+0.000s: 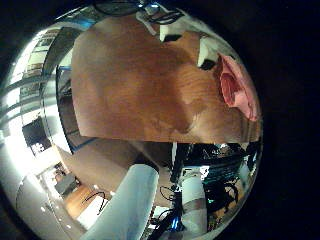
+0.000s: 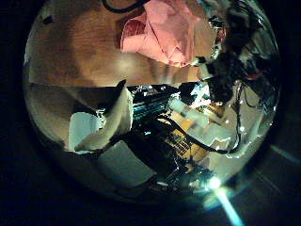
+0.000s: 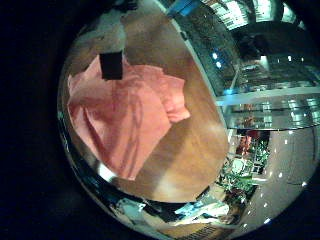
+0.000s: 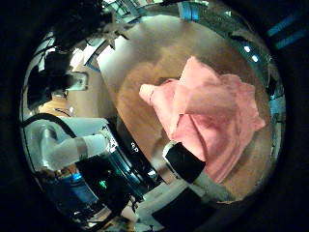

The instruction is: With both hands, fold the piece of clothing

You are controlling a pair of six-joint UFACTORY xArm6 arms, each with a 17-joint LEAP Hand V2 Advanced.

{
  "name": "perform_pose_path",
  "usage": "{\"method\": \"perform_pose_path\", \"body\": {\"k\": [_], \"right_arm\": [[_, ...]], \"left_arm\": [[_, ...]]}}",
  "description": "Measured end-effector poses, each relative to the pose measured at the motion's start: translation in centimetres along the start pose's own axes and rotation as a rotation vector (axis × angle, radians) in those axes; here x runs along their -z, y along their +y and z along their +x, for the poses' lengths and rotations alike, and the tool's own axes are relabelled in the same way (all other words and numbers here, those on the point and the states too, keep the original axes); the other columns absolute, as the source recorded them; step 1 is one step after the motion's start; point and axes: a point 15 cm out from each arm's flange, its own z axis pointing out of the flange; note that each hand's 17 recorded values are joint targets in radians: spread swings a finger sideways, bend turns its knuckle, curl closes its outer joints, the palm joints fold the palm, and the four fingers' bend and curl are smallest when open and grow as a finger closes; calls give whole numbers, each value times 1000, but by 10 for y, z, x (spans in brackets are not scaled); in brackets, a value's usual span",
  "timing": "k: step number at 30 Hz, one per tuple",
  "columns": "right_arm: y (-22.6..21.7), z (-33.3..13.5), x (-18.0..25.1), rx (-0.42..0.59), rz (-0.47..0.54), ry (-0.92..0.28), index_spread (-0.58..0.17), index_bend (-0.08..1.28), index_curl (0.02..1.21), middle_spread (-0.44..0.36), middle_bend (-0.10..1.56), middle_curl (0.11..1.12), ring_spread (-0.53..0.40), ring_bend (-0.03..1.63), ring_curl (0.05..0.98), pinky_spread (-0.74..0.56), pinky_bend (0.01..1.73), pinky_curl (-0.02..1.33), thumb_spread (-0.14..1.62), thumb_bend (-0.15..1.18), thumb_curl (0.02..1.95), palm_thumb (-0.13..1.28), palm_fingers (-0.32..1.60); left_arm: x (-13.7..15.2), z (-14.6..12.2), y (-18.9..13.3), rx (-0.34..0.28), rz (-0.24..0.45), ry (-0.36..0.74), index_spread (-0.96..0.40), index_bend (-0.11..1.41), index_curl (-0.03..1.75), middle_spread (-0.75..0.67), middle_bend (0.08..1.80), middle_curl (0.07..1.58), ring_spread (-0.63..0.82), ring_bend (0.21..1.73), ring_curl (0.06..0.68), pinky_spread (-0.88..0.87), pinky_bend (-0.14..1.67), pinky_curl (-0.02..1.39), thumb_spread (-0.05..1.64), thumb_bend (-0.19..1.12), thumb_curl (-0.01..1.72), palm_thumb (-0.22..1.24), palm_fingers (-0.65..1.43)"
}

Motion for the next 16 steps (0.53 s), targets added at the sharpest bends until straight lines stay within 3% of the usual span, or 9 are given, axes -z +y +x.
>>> {"method": "perform_pose_path", "body": {"k": [3,9,16], "right_arm": [[13,37,27,-67,45,26,-460,141,388,-43,292,412,115,834,382,272,988,639,1169,-29,445,520,-39],[59,113,54,-236,81,65,-461,187,362,-126,326,398,60,803,341,362,874,561,1322,-20,335,370,83],[115,150,46,-350,43,75,-457,180,351,-117,335,386,29,766,308,397,771,494,1394,-9,274,353,153]], "left_arm": [[2,6,3,7,0,-7,-20,182,413,115,192,396,168,682,226,280,291,360,1215,-16,326,440,253],[-2,16,12,40,-16,-8,-20,182,414,116,190,396,167,678,227,280,290,363,1215,-16,326,440,251],[-7,25,29,70,-9,-14,-20,182,416,115,194,395,172,677,229,280,289,365,1215,-16,326,440,252]]}}
